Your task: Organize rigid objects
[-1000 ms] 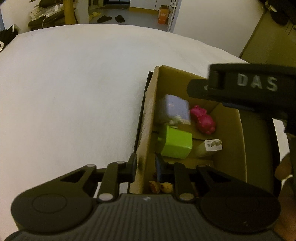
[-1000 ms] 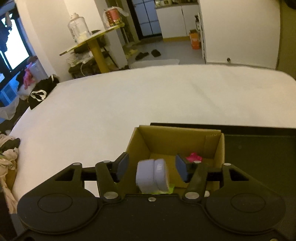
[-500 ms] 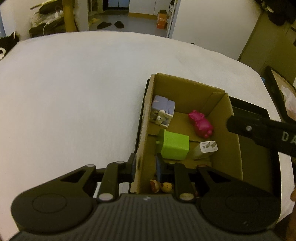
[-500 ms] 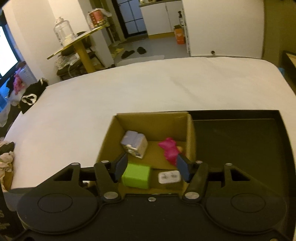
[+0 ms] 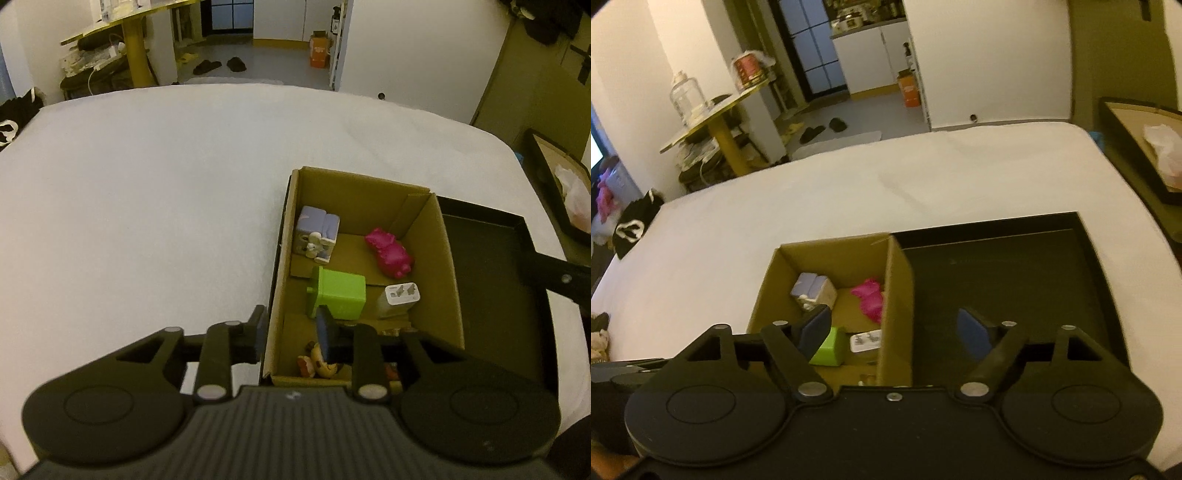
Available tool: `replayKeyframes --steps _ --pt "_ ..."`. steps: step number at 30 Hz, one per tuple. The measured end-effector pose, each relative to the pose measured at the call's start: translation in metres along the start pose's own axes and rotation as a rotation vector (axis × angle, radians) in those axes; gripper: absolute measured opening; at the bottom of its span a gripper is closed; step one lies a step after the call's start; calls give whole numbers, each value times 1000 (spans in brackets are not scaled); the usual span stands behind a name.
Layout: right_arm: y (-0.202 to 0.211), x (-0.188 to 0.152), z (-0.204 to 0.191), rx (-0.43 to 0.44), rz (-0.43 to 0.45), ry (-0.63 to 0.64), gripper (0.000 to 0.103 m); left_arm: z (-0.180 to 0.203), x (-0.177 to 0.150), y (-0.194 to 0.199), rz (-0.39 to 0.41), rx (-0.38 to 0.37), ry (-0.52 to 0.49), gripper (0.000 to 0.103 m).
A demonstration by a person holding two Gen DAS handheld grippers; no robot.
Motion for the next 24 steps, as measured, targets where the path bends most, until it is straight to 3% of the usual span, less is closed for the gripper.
replayKeyframes --steps 4,8,16,24 --pt "15 4 16 -28 24 -11 90 -1 4 10 -1 -4 26 46" --pt "30 4 38 -59 38 -39 92 4 8 22 15 3 -12 66" --pt "54 -2 73 -125 63 -83 99 17 15 52 61 -4 -27 82" --pt "79 -9 89 -127 76 -107 101 30 17 85 109 -2 -27 87"
Point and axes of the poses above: each gripper's, at about its wrist camera, not at the fingertips, and y roughly against the way its jaws point, z to its right, x to its top, the point moved 7 cm from there along -y, roughly the way its jaws point, and after that the axes turned 11 degrees about z, right-handed, at the moved point
